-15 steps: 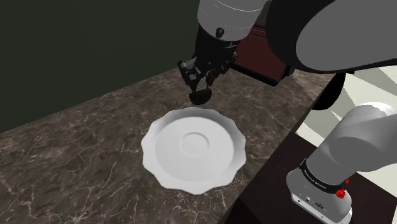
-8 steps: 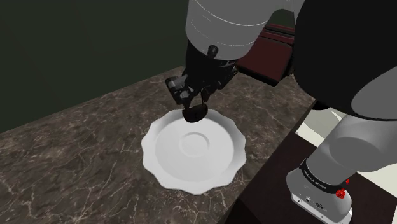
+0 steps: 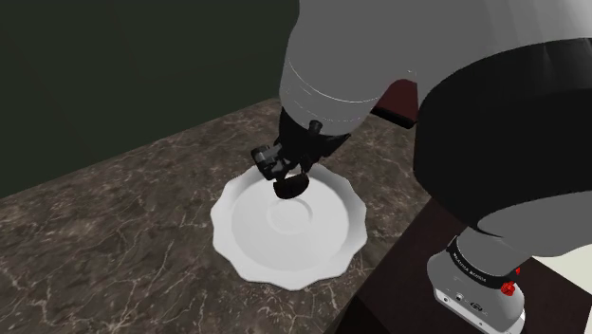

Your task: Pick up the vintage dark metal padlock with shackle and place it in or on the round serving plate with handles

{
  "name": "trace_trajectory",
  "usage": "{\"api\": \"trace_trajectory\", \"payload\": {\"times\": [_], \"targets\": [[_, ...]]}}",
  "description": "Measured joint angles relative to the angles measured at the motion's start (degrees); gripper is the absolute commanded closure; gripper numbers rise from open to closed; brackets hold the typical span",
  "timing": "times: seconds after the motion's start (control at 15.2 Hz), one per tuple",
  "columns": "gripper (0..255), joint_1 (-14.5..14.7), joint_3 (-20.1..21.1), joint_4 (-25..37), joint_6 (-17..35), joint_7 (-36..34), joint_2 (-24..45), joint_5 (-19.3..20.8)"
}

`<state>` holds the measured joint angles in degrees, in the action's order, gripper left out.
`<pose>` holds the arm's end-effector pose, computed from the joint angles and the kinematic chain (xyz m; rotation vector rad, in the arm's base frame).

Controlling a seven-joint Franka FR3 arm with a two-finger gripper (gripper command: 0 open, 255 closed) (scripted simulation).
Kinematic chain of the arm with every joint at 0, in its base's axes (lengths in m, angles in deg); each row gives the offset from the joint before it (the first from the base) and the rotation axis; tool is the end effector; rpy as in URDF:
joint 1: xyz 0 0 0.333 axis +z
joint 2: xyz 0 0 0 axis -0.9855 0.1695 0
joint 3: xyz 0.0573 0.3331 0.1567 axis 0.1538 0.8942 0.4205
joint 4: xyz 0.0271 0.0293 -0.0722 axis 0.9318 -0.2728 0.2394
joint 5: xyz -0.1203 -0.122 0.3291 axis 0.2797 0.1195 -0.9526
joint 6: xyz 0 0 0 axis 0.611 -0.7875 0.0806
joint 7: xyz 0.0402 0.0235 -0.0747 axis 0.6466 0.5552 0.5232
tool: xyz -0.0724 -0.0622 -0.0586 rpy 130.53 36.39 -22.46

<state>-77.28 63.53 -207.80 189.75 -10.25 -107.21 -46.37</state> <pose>0.1625 0.3559 0.5728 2.9930 -0.1979 0.6394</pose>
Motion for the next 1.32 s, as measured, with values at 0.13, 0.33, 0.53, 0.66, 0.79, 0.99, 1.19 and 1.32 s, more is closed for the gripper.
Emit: {"api": "trace_trajectory", "payload": {"times": [0.13, 0.33, 0.53, 0.66, 0.79, 0.99, 1.19, 1.32], "targets": [[255, 0.0, 0.7, -1.2, 1.4, -0.4, 0.2, -0.2], [255, -0.1, 1.9, -3.0, 3.7, -1.0, 0.5, -0.6], [255, -0.2, 2.7, -4.4, 5.2, -1.4, 0.7, -0.8], [255, -0.2, 2.8, -4.5, 5.4, -1.4, 0.8, -0.8], [255, -0.2, 2.8, -4.6, 5.5, -1.5, 0.8, -0.9], [0, -0.2, 2.8, -4.6, 5.5, -1.5, 0.8, -0.9], [0, -0.2, 2.8, -4.6, 5.5, -1.5, 0.8, -0.9], [0, -0.2, 2.8, -4.6, 5.5, -1.5, 0.8, -0.9]]}}
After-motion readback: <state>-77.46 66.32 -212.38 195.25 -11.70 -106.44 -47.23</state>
